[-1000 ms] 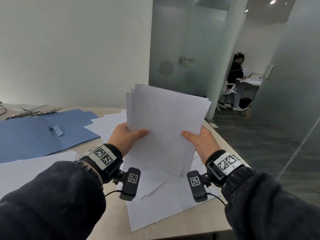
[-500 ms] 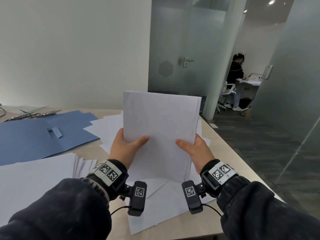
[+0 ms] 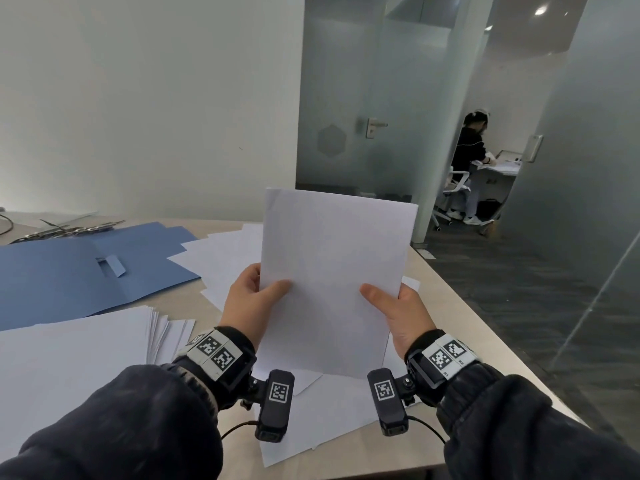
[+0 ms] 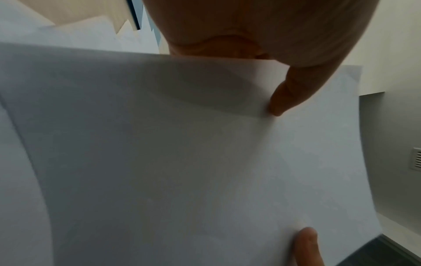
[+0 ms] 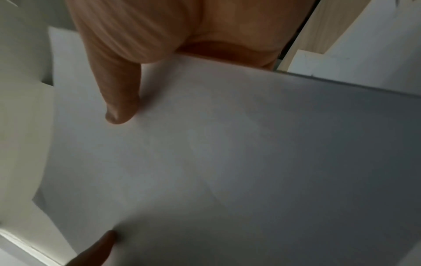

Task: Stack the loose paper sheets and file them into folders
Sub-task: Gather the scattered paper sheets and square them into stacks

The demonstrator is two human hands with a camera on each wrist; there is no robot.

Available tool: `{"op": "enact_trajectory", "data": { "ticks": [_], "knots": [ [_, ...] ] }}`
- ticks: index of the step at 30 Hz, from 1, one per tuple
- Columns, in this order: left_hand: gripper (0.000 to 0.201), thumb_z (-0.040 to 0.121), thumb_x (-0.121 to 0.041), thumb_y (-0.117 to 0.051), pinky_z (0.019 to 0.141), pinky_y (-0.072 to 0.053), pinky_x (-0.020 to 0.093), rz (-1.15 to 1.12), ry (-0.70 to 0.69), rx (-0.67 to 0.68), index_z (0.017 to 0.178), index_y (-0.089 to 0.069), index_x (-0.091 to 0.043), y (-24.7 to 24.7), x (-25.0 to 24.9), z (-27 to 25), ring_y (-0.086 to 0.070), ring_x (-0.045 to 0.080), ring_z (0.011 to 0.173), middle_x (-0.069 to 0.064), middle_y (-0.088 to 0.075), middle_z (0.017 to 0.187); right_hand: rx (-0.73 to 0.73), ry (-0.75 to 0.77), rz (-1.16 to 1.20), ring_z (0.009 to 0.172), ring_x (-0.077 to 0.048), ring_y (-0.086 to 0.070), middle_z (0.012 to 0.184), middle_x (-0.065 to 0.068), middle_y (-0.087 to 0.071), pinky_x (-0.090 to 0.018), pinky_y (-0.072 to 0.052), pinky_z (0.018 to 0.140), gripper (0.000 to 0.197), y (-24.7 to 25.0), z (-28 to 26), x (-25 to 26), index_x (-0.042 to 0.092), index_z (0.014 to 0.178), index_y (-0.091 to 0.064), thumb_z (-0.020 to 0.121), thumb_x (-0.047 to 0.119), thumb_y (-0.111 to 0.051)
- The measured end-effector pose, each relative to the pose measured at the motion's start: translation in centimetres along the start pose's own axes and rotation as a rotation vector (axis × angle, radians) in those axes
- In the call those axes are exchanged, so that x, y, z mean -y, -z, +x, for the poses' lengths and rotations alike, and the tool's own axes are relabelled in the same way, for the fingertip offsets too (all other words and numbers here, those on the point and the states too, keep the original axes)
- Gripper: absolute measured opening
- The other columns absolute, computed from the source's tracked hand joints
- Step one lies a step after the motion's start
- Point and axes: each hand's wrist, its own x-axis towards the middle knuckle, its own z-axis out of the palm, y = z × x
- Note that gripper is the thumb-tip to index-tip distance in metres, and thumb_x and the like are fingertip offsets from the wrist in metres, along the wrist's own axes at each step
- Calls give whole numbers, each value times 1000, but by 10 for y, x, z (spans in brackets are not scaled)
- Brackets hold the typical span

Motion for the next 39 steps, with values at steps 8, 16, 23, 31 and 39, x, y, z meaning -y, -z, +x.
{"op": "enact_trajectory", "data": {
  "ticks": [8, 16, 23, 31, 39],
  "knots": [
    [26, 74, -34, -65, 84, -60, 44, 144, 64, 2, 94, -74, -21, 15, -11, -18, -75, 29, 88, 2, -79, 89, 52, 1, -98, 97, -24, -74, 103, -6, -78, -40, -57, 88, 22, -21, -13, 6, 12, 107, -74, 87, 20, -77],
    [21, 94, -19, -43, 61, -52, 27, 512, 53, -239, 93, -64, -23, 124, -63, -36, -69, 16, 73, -2, -72, 82, 263, -137, -362, 76, -26, -56, 85, -6, -59, -37, -46, 72, 31, -125, -8, -8, 12, 96, -60, 76, 35, -53],
    [12, 85, -19, -63, 63, -56, 26, 763, 326, -424, 89, -73, -22, 256, -61, -85, -72, 19, 70, 0, -75, 81, 640, -226, -549, 50, -17, -45, 79, -6, -53, -22, -25, 45, 8, -222, -34, -48, 11, 97, -62, 88, 13, -62],
    [22, 89, -15, -66, 59, -49, 22, 804, 405, -524, 109, -68, -22, 307, -50, -101, -68, 15, 70, -5, -71, 82, 628, -281, -544, 48, -12, -50, 87, -8, -66, -23, -29, 44, 19, -269, -58, -65, 15, 110, -64, 91, 14, -64],
    [30, 93, -22, -66, 94, -50, 37, 757, 198, -537, 123, -65, -17, 276, -45, -85, -64, 22, 103, 4, -68, 120, 542, -244, -611, 57, -15, -54, 91, -1, -75, -23, -35, 46, 13, -223, -43, -60, 19, 103, -66, 95, 27, -60]
  ]
}}
